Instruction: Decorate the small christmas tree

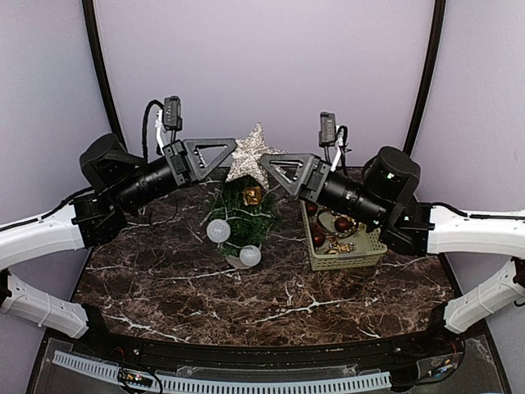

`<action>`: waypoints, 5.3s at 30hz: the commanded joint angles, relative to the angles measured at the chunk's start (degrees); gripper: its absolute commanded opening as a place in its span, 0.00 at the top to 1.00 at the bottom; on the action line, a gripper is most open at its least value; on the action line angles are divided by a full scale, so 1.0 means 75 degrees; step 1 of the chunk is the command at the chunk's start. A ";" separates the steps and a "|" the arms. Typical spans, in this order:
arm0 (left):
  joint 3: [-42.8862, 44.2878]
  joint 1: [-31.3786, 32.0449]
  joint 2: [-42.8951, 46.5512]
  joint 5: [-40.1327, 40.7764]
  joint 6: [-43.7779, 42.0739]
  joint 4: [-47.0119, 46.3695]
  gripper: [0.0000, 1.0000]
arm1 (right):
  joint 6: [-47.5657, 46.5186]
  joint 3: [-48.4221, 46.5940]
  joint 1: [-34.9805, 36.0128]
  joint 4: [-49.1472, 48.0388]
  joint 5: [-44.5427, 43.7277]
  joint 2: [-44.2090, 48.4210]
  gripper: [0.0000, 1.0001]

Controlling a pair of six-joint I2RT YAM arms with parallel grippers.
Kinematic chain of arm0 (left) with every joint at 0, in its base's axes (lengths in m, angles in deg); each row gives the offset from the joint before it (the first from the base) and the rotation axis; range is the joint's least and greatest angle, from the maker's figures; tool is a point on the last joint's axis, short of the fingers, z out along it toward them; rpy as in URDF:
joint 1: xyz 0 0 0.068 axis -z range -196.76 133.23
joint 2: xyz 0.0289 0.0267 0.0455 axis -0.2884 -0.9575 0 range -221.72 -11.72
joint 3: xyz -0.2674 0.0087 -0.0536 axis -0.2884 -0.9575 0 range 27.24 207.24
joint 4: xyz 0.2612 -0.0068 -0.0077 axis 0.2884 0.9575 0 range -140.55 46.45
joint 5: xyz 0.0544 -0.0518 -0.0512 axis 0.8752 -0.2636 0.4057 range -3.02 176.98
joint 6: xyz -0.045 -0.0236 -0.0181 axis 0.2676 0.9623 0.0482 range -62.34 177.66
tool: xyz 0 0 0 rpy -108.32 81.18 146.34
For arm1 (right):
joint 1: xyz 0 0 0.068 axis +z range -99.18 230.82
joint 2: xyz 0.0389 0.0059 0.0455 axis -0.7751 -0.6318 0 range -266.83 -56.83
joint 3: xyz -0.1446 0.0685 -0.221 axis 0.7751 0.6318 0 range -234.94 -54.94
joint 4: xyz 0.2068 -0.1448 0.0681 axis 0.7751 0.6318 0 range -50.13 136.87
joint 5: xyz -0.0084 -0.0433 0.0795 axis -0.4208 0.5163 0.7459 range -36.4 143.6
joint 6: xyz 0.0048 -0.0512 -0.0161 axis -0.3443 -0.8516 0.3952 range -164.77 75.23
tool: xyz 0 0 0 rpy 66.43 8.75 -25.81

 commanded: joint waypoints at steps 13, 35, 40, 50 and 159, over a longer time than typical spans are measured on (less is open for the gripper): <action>-0.0392 0.0016 0.0611 0.0056 -0.0522 -0.1106 1.00 | 0.0778 -0.0009 0.0044 -0.1241 0.0930 0.0064 0.61; -0.0619 0.0019 0.0713 0.0252 -0.0633 -0.1004 0.98 | 0.0745 -0.0173 0.0077 -0.0766 0.0876 0.0018 0.96; -0.0469 0.0020 0.0837 0.0775 -0.0813 0.0277 0.60 | 0.0006 -0.0565 -0.0153 0.1092 0.0258 0.0442 1.00; 0.0751 -0.0667 0.0461 0.1151 -0.1143 0.4624 0.29 | -0.1476 -0.2509 -0.1724 0.6694 -0.0127 0.0553 1.00; -0.0550 -0.6023 0.0362 -0.0466 -0.3648 0.6670 0.14 | -0.2289 -0.2431 -0.3968 0.9218 -0.1304 -0.1500 0.42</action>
